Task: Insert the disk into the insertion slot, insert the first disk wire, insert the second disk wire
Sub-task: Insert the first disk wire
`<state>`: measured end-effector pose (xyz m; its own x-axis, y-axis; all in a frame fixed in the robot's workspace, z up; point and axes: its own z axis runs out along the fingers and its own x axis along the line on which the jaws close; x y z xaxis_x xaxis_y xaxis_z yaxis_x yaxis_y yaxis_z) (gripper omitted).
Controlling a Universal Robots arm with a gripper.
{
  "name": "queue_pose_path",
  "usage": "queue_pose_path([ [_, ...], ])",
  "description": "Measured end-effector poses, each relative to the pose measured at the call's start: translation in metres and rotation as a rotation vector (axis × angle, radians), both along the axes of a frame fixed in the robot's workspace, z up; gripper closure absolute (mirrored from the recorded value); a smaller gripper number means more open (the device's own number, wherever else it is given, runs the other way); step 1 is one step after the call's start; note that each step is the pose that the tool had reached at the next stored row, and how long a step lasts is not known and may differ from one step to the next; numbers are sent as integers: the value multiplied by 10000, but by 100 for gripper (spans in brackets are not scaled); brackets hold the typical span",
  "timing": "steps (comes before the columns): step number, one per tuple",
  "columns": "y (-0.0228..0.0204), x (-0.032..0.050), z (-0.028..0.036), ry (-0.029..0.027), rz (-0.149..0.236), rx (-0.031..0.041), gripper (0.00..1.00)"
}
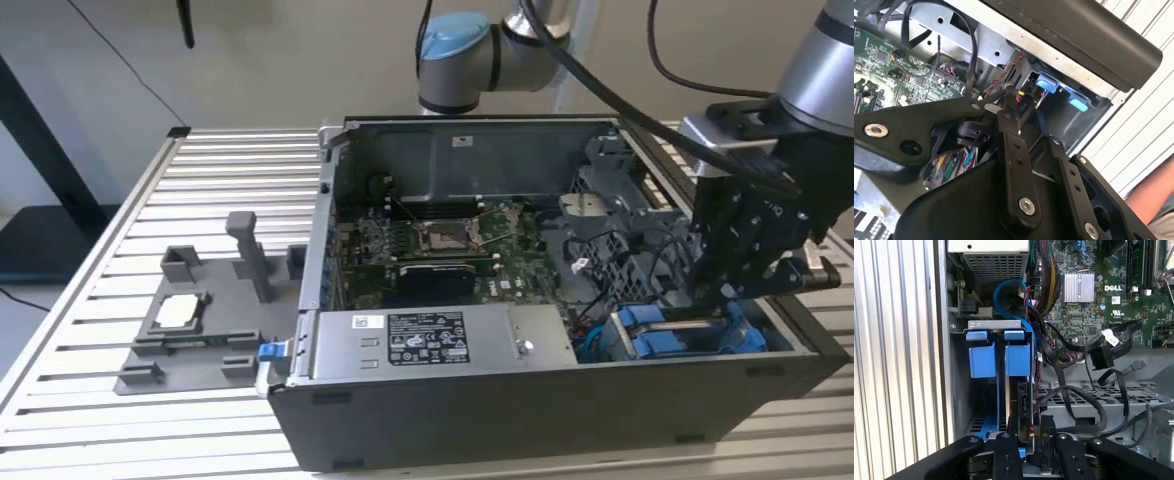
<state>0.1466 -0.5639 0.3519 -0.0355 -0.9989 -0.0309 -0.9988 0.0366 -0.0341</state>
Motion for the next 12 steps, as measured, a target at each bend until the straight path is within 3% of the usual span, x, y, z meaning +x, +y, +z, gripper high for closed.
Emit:
queue_pose_path([
  [7, 2, -120, 161, -8, -3, 79, 67],
  [12, 7, -237, 259, -19, -11, 261, 67],
])
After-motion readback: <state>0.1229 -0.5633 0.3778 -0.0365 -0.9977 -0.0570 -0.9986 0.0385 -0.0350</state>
